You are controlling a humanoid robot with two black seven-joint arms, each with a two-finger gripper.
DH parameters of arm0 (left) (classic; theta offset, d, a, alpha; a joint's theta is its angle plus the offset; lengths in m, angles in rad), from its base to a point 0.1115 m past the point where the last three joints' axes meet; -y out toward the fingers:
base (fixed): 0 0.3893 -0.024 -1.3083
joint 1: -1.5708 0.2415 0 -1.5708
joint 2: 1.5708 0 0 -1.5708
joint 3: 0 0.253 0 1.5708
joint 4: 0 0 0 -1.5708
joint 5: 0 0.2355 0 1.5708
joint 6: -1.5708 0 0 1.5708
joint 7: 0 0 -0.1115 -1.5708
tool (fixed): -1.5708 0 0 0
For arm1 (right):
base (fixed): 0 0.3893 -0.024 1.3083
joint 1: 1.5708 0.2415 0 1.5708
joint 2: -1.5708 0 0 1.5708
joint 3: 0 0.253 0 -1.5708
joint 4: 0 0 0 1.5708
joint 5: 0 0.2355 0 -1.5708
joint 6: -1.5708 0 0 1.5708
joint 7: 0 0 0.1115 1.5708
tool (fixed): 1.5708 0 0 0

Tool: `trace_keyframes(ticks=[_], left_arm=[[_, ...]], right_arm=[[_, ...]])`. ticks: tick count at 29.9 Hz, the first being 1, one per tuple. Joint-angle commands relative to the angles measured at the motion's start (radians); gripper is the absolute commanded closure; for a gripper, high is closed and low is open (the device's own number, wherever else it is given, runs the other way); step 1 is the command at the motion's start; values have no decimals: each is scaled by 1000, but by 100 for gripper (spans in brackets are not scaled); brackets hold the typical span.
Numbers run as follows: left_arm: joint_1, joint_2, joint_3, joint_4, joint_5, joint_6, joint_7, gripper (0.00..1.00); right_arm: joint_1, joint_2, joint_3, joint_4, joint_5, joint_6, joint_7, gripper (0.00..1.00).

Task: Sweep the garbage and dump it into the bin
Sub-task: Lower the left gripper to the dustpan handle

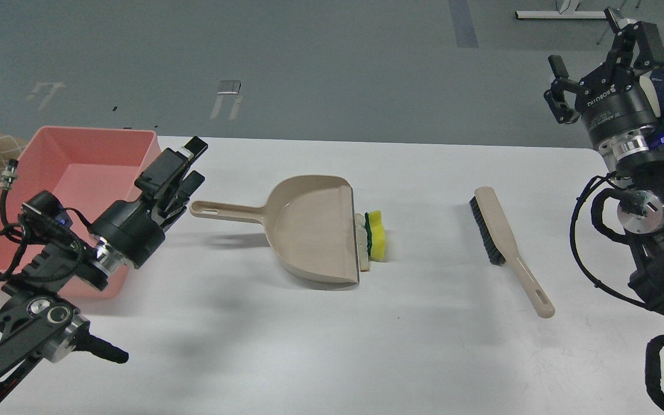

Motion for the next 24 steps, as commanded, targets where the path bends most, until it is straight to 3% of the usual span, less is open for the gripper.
trace_keyframes(ticks=[1, 6, 9, 14, 24], left_arm=[[63, -51, 9, -11, 18, 57, 0, 2], [93, -111, 18, 33, 69, 120, 0, 2], [86, -196, 18, 136, 70, 149, 3, 2], [57, -282, 18, 254, 72, 159, 2, 2], [-27, -362, 18, 342, 70, 173, 2, 2]], right_arm=[[0, 0, -1, 0, 0, 0, 1, 0], [2, 0, -1, -1, 0, 0, 1, 0], [0, 1, -1, 0, 0, 0, 1, 0], [-1, 0, -1, 0, 0, 0, -1, 0], [0, 1, -1, -1, 0, 0, -1, 0]])
